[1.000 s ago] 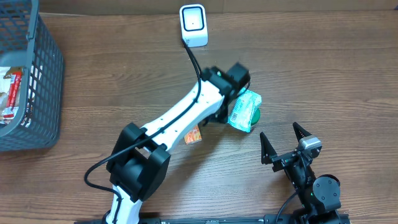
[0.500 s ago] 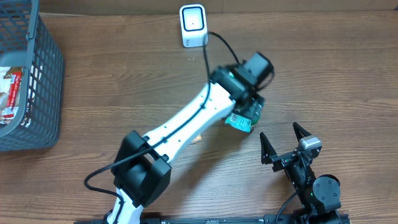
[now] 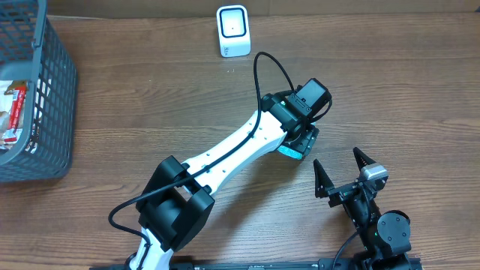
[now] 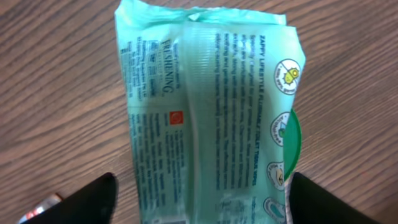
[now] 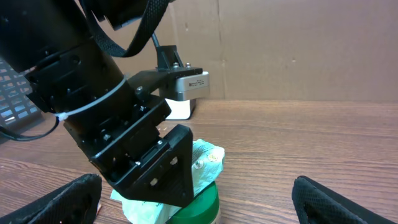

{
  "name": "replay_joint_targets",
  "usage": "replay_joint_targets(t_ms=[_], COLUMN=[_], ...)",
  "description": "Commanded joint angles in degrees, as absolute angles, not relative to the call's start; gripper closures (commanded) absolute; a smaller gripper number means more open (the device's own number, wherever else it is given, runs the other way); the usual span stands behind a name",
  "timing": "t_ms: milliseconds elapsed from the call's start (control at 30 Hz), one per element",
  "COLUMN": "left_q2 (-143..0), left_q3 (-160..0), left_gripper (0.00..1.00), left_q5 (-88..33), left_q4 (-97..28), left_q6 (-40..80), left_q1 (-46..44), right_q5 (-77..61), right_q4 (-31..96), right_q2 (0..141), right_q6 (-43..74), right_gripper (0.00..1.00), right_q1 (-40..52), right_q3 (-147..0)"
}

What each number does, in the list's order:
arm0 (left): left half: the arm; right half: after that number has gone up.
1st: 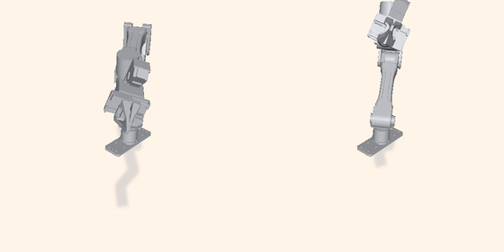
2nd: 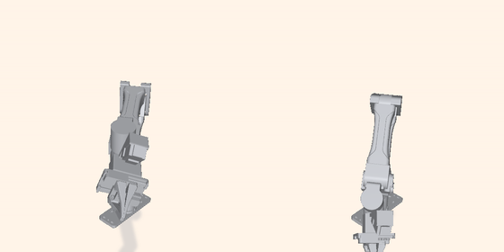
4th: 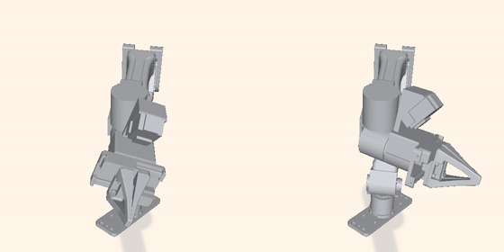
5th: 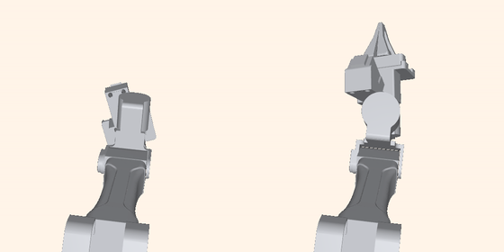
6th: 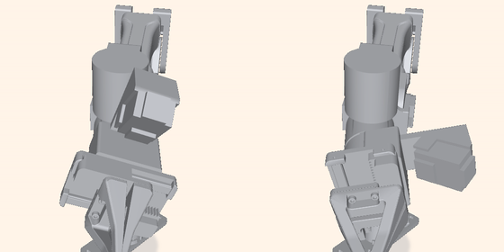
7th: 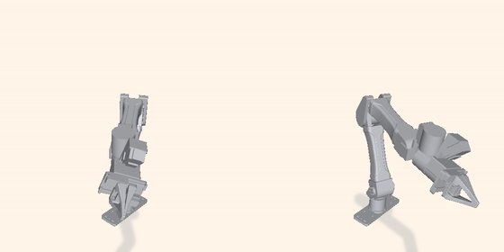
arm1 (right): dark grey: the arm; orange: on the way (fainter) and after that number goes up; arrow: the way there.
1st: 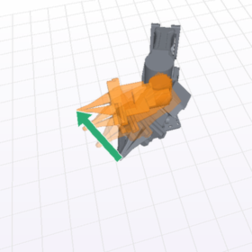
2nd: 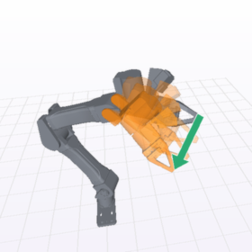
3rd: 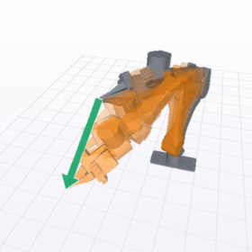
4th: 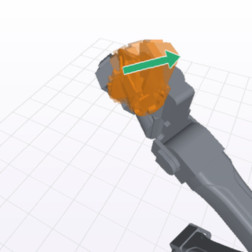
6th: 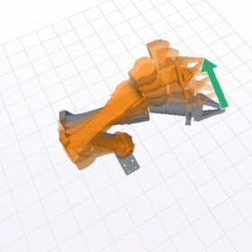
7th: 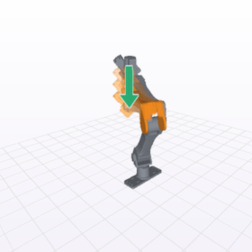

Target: Scan the item barcode

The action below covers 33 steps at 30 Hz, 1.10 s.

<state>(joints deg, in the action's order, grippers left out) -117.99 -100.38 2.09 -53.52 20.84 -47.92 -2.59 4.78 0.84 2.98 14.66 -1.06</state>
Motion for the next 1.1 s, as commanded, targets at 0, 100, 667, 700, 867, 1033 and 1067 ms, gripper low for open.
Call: replay_joint_targets(t_ms=[0,100,667,700,867,1033,1067], left_q2=[-117.75,-117.75,-112.88,-112.05,-108.73,-108.47,-108.47], left_q3=[-98.80,-98.80,-98.94,-98.94,-98.94,-98.67,-98.35], left_gripper=[0.34,0.42,0.62,0.62,0.62,0.64,0.64], left_q5=[1.56,1.67,3.60,3.62,4.12,8.84,9.56], left_q4=[-52.62,-52.62,-51.81,-51.79,-52.58,-57.32,-58.22], left_q6=[21.43,21.43,24.69,24.67,25.89,30.87,31.75], left_q1=[-48.21,-48.14,-47.90,-47.88,-47.22,-45.60,-45.28], right_q5=[-2.66,-2.66,-2.66,-2.66,-2.66,-2.66,-2.66], right_q4=[4.62,4.62,4.62,4.62,4.62,4.62,4.62], right_q2=[0.16,0.16,0.16,0.16,0.16,0.16,0.16], right_q6=[3.25,3.22,3.25,3.25,3.25,3.25,3.22], right_gripper=[0.00,0.00,0.00,0.00,0.00,0.00,0.00], right_q1=[14.50,14.48,14.50,14.50,14.50,14.50,14.50], right_q3=[-0.45,-0.45,-0.45,-0.45,-0.45,-0.45,-0.45])
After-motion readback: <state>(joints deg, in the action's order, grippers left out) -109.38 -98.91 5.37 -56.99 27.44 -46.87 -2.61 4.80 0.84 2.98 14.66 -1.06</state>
